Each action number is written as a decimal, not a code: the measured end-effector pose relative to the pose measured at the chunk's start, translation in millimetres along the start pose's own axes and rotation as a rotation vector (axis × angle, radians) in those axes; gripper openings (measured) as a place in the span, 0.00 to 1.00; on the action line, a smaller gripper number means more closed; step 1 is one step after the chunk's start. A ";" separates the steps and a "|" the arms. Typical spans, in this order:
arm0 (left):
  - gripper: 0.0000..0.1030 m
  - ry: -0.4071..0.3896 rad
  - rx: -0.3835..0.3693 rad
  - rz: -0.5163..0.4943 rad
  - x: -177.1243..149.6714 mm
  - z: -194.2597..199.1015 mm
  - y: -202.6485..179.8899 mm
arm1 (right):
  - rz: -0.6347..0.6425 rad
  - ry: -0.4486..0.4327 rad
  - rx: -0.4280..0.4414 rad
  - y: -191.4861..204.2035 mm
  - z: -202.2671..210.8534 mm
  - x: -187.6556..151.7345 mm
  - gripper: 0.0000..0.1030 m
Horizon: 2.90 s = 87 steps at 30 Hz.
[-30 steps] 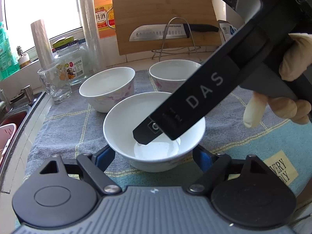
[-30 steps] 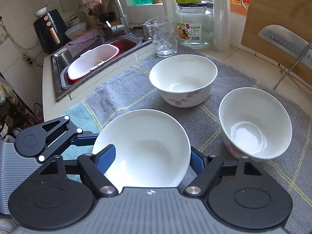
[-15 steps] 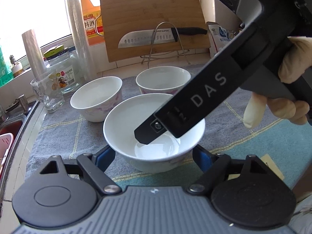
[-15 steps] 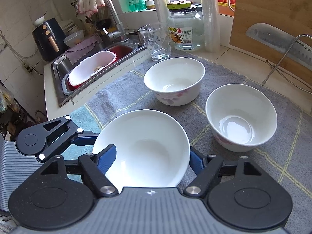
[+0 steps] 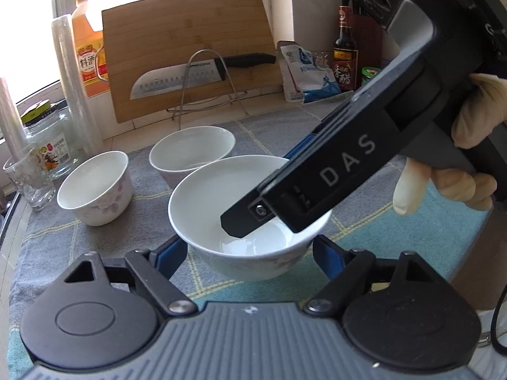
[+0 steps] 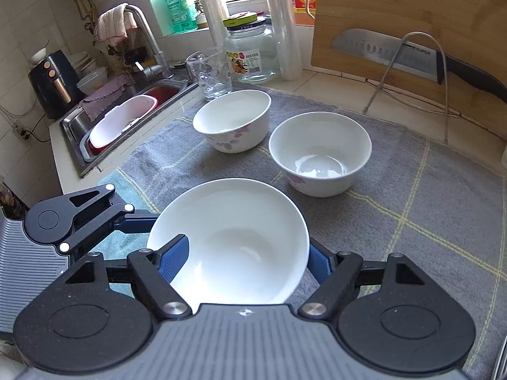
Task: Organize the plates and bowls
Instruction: 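Carry the white bowl toward the plate stack and lower it to the towel, then open the right tool to release the white bowl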
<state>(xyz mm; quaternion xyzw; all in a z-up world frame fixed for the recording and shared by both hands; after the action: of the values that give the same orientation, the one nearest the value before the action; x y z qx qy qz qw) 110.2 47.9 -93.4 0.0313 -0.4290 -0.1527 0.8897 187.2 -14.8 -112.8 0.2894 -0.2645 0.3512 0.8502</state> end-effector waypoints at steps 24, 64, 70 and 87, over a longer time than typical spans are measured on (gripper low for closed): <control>0.83 0.024 -0.177 -0.097 3.9 -18.0 -51.6 | -0.141 -0.022 -0.099 -38.0 36.1 -45.9 0.81; 0.94 0.042 -0.203 -0.061 -2.9 -3.1 -33.8 | -0.091 -0.032 -0.119 -35.5 37.8 -33.8 1.00; 0.96 0.040 -0.192 -0.048 -2.5 12.2 -7.0 | -0.032 -0.035 -0.131 -33.9 42.0 -19.0 1.00; 0.96 -0.035 0.075 0.090 38.5 -77.5 56.9 | 0.186 -0.001 -0.142 -63.9 6.2 65.9 1.00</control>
<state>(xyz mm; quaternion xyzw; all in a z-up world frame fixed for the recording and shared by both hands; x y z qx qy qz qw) 206.6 84.6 -102.5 0.0426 -0.4510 -0.0968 0.8863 274.1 -27.1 -85.0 0.2026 -0.3147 0.4090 0.8322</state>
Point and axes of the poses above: each gripper's, at about its wrist camera, not at the fingertips, and z roughly against the way its jaws point, y to its left, x to its top, the point moved 9 cm from there along -z, roughly the way its jaws point, and after that the axes turned 9 degrees about x, right-handed, at the moved point
